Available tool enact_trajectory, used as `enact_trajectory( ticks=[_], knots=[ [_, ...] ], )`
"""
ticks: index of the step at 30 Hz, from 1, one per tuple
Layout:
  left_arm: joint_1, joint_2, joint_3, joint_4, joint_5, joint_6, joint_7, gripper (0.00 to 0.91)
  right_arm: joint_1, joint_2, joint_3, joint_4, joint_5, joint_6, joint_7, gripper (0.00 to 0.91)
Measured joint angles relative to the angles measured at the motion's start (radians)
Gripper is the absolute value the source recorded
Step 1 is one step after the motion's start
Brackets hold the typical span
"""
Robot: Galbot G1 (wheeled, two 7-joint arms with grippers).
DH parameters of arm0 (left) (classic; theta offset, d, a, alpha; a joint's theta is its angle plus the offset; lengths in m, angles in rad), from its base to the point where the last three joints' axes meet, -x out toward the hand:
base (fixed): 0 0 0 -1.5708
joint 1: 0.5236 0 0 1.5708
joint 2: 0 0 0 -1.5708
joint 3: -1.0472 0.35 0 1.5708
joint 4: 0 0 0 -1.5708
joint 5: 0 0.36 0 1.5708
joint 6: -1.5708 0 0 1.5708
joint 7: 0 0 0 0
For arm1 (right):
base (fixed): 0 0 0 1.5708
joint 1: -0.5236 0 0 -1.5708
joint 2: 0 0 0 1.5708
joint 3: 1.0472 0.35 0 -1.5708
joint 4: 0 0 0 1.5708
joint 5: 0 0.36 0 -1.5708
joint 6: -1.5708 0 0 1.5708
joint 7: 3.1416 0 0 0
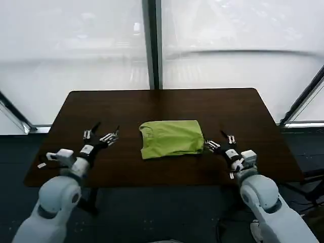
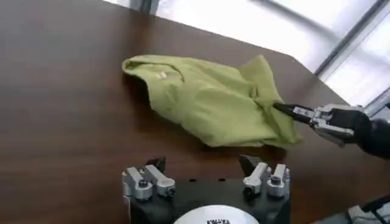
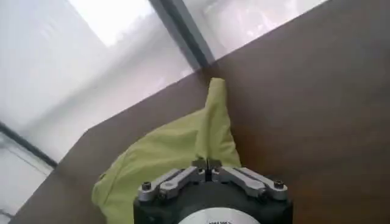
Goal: Fold and organize the clothes.
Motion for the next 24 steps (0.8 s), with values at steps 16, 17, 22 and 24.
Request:
enact_trajectory(
  ticks=[16, 17, 22, 24],
  knots=[
    [0.143, 0.157, -0.074, -0.113, 0.236, -0.246, -0.12, 0.878, -0.205, -0.21, 0.109, 0.111, -0.349, 0.409, -0.194, 0.878],
    [0.16, 0.165, -0.081, -0.124, 0.228, -0.251, -0.123, 0.878, -0.236, -0.207, 0.127, 0.121, -0.357, 0.469, -0.185, 0.878],
    [0.253, 0.194, -0.127, -0.17, 0.208, -0.275, -0.142, 0.878, -0.365, -0.165, 0.192, 0.159, -0.414, 0.617, -0.176, 0.878],
    [0.302, 0.198, -0.143, -0.184, 0.221, -0.322, -0.139, 0.878, -0.417, -0.141, 0.217, 0.178, -0.424, 0.638, -0.176, 0.878]
  ],
)
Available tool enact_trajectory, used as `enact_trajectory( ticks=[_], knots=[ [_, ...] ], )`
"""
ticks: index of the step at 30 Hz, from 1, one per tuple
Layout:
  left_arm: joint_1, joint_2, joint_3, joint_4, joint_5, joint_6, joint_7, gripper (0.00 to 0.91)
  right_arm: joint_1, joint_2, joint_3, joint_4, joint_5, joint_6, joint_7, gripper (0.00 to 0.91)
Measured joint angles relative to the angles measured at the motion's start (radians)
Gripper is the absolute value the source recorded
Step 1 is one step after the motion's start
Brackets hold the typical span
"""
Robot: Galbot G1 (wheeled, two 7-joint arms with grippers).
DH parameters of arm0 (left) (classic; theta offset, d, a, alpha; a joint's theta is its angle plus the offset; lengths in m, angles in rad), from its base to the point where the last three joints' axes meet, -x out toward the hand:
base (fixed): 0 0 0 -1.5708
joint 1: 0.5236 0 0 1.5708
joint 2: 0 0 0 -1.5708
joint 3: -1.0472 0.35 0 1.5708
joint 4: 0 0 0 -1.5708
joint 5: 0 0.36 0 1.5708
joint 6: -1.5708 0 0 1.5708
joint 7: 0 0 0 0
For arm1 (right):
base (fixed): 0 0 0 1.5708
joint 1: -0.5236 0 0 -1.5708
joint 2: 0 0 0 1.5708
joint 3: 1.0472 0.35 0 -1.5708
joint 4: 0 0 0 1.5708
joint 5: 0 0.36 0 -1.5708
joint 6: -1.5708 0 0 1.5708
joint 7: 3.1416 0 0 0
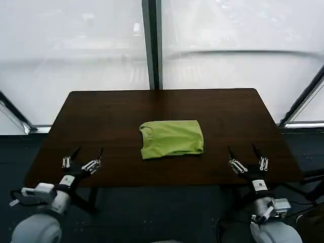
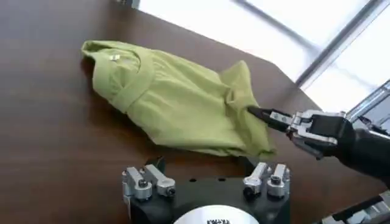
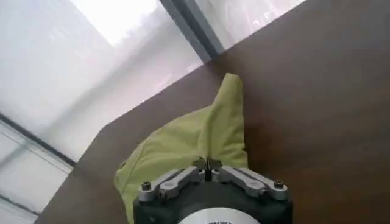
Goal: Fold and organize the clothes.
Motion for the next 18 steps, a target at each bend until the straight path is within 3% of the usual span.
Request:
enact_trajectory(
  ticks=[4, 8, 11, 18],
  knots=[
    [0.111, -0.007, -0.029, -0.033, 0.023, 0.004, -0.004, 0.878, -0.097, 0.031, 0.045, 0.041, -0.008, 0.016, 0.0, 0.878],
    [0.202, -0.028, -0.049, -0.069, 0.036, 0.032, -0.032, 0.878, -0.163, 0.04, 0.07, 0.068, -0.017, -0.007, 0.027, 0.878],
    [0.245, -0.037, -0.06, -0.092, 0.056, 0.045, -0.028, 0.878, -0.19, 0.045, 0.07, 0.084, -0.023, -0.05, 0.048, 0.878],
    [0.322, -0.058, -0.067, -0.125, 0.073, 0.04, -0.013, 0.878, -0.229, 0.057, 0.046, 0.137, -0.048, -0.226, 0.082, 0.878]
  ],
)
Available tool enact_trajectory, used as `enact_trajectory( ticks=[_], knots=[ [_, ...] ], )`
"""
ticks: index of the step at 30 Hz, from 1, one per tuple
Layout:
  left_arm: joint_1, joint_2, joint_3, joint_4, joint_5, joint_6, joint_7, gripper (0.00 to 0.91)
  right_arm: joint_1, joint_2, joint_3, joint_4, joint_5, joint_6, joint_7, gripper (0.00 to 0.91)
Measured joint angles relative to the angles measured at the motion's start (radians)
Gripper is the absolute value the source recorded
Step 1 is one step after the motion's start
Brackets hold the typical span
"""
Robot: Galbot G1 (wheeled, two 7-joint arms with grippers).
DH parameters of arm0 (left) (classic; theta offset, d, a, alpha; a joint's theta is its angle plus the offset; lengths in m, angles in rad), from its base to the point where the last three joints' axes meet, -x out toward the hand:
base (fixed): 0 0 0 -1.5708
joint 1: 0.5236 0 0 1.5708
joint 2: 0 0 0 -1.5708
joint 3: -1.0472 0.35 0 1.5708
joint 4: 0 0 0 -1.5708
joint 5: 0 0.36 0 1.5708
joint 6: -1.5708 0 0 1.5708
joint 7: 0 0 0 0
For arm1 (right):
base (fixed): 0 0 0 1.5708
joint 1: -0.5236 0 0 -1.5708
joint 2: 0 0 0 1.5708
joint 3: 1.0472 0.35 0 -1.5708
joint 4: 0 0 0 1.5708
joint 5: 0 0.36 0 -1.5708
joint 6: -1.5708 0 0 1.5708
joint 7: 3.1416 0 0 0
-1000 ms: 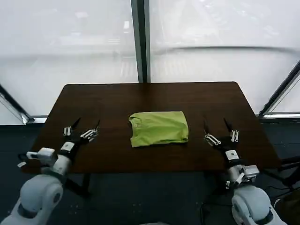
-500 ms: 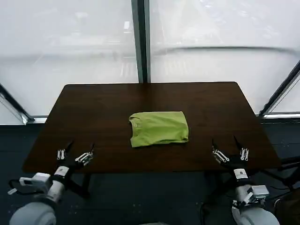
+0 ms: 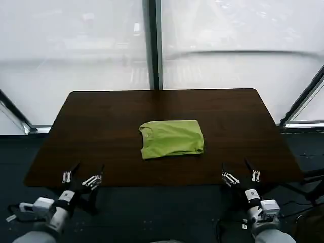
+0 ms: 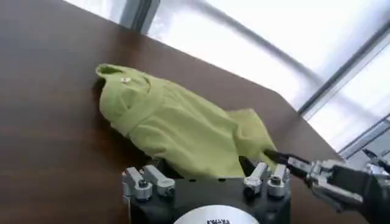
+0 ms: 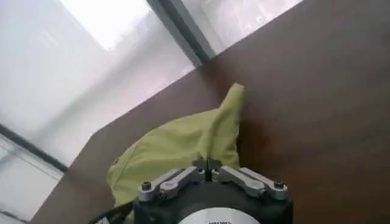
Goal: Fold and organize the clothes.
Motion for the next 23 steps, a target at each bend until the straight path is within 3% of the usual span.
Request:
enact_trajectory(
  ticks=[8, 23],
  knots=[
    [0.036, -0.002, -0.01, -0.011, -0.001, 0.0, 0.016, 0.878, 0.009, 0.022, -0.021, 0.045, 0.002, -0.116, 0.015, 0.878],
    [0.059, -0.008, -0.024, -0.022, 0.001, 0.002, 0.025, 0.878, 0.028, 0.042, -0.024, 0.036, 0.004, -0.119, 0.02, 0.878]
  ],
)
